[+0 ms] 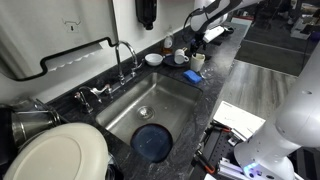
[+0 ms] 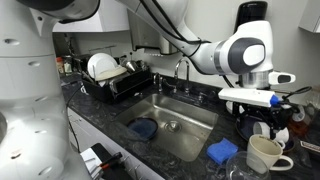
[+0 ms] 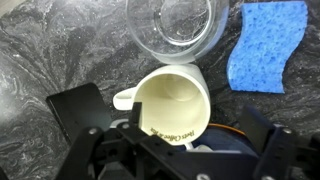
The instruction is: Put the mug in the sink
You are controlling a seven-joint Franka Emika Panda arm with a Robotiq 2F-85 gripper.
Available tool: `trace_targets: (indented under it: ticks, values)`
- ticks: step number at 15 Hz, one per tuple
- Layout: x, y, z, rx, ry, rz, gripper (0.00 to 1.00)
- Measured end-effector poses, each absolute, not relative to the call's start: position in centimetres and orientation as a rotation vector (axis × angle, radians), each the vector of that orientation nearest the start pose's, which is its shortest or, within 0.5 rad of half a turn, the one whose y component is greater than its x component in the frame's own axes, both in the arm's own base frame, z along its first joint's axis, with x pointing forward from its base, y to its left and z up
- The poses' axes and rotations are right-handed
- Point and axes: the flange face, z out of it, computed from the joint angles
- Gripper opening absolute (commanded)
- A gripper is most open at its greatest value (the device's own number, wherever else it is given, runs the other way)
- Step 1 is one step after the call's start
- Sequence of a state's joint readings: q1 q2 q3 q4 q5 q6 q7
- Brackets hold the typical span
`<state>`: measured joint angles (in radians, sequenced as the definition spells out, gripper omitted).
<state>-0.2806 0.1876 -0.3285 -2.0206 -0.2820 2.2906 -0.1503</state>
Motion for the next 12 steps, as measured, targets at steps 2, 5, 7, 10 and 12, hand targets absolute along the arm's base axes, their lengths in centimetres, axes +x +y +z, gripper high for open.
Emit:
trace_targets:
  ticks: [2, 5, 7, 10, 12]
  values:
    - [48.5, -34.5, 36.3, -3.383, 0.488, 0.063, 1.00]
    - [48.4, -34.4, 35.0, -3.340, 0.457, 0.080, 1.00]
    - [48.5, -33.9, 34.6, -3.300, 0.393, 0.069, 1.00]
    - [48.8, -32.7, 33.9, -3.244, 0.263, 0.038, 1.00]
    - [49.2, -32.2, 33.7, -3.234, 0.192, -0.016, 1.00]
